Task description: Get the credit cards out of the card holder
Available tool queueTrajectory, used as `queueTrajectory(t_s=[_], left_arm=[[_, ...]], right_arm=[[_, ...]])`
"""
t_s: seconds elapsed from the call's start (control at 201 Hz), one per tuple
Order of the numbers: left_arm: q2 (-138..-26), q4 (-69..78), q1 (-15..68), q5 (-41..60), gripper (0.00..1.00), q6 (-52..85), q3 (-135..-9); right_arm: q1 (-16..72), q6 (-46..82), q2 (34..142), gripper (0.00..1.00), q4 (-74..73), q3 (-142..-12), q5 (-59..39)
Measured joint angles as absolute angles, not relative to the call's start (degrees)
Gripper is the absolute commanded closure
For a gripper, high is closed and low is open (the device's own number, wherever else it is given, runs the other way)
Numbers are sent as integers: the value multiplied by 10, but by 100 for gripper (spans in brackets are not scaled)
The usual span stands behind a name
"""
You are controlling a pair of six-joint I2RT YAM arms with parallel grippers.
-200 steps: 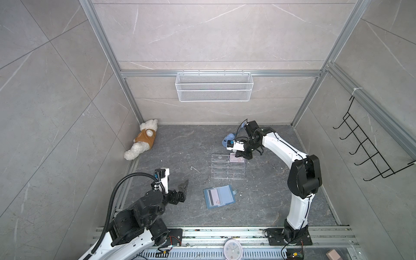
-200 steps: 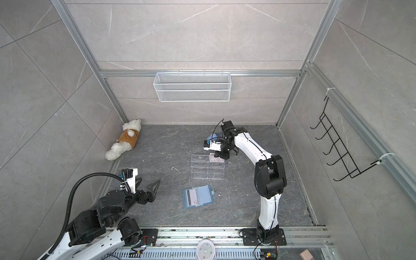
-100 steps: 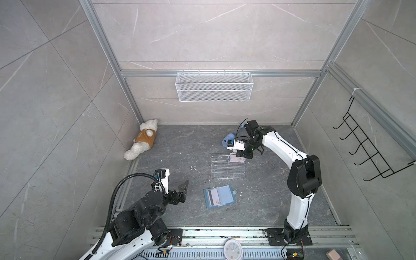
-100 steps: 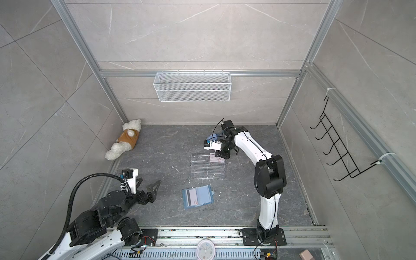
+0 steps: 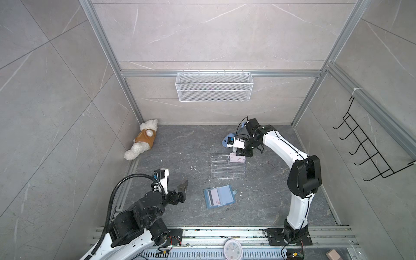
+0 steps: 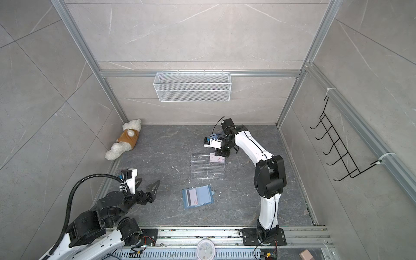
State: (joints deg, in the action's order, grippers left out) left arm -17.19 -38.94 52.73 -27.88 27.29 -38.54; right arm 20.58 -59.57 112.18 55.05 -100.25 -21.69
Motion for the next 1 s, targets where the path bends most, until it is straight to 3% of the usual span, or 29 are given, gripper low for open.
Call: queueTrajectory(t_s=[0.294, 0.418, 0.557, 0.752, 0.995], left_arm=[[-188, -376, 527, -250, 0, 273, -385], [-217, -352, 527, -230, 0, 273, -385], [-273, -320, 527, -204, 0, 273, -385], [-358, -273, 527, -173, 0, 285, -385], [-433, -205, 527, -143, 0, 329, -375]], right_arm=[[206, -563, 1064, 62, 495, -991, -173], [206, -543, 1009, 48, 452, -971, -147], [206, -493, 926, 31, 366, -900, -97], [206, -412, 813, 23, 263, -797, -14], [206, -282, 677, 6, 142, -693, 98]])
